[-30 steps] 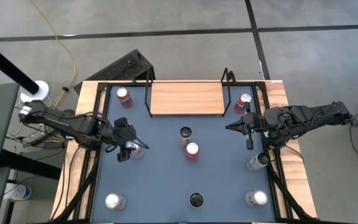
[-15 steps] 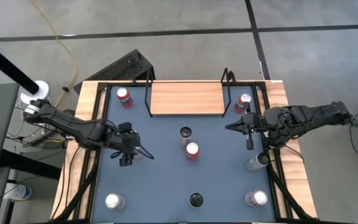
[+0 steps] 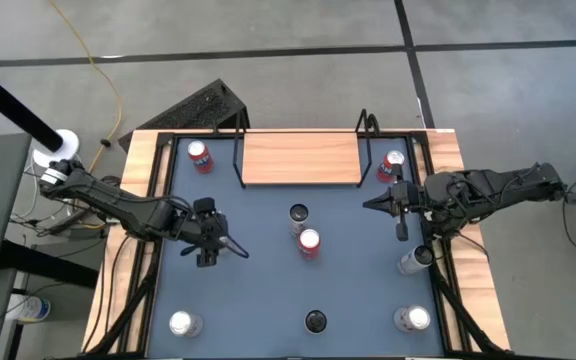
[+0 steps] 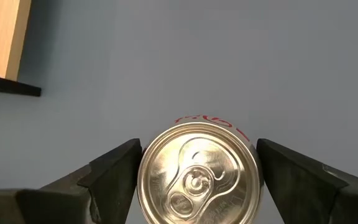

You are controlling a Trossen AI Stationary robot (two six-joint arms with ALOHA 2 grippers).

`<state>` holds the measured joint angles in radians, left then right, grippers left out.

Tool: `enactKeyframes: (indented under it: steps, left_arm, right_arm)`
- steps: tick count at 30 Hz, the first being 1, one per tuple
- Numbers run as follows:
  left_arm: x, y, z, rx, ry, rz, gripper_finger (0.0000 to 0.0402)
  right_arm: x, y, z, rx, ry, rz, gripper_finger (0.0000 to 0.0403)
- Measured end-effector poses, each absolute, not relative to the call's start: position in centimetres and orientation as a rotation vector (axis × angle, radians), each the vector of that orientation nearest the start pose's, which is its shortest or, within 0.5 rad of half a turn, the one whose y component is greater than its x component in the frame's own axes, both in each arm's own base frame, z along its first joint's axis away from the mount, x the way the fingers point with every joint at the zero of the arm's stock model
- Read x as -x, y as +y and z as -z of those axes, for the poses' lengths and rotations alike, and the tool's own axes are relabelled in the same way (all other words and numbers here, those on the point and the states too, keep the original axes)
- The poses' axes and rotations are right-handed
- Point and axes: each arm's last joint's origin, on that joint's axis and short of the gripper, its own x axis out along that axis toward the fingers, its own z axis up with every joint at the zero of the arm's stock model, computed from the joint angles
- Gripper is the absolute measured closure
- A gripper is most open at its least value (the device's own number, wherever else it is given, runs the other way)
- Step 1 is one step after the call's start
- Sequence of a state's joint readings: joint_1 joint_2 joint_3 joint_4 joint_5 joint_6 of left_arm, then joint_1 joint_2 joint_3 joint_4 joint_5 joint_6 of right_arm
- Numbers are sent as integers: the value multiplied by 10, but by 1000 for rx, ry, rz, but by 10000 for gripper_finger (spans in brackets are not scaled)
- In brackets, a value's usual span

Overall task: Place canned beverage on shelf
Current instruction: Put the top left silver soda can on the shelf

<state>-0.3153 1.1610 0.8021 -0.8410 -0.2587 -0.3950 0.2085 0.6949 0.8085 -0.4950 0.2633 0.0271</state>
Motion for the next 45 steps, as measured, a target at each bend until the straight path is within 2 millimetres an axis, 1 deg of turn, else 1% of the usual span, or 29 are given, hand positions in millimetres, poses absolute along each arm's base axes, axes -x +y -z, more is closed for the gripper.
enactKeyframes:
  steps: [9,21,26,30,33,35,38,41,45]
  left_arm:
    - [-190,-54,-225,8,1160,-176,103]
    - [-189,-54,-225,16,1184,-168,133]
    - [-192,-55,-235,-10,1174,-149,136]
    - [-195,-55,-248,-20,1159,-124,137]
    - [-201,-53,-259,-9,1099,-127,142]
    - [-202,-51,-264,-14,1087,-133,148]
    - [-206,-48,-272,-15,1056,-135,165]
    - [-208,-42,-279,-9,1036,-149,192]
    - [-210,-34,-282,-4,1026,-178,225]
  right_arm:
    - [-141,22,-324,62,369,59,403]
    - [-141,22,-324,62,369,59,403]
    - [-141,22,-324,62,368,59,403]
    - [-141,22,-324,62,369,59,403]
    - [-141,22,-324,62,368,59,403]
    - [-141,22,-324,62,368,59,403]
    - [-141,22,-324,62,368,59,403]
    - [-141,22,-324,62,369,59,403]
    - [-141,22,-324,62,369,59,403]
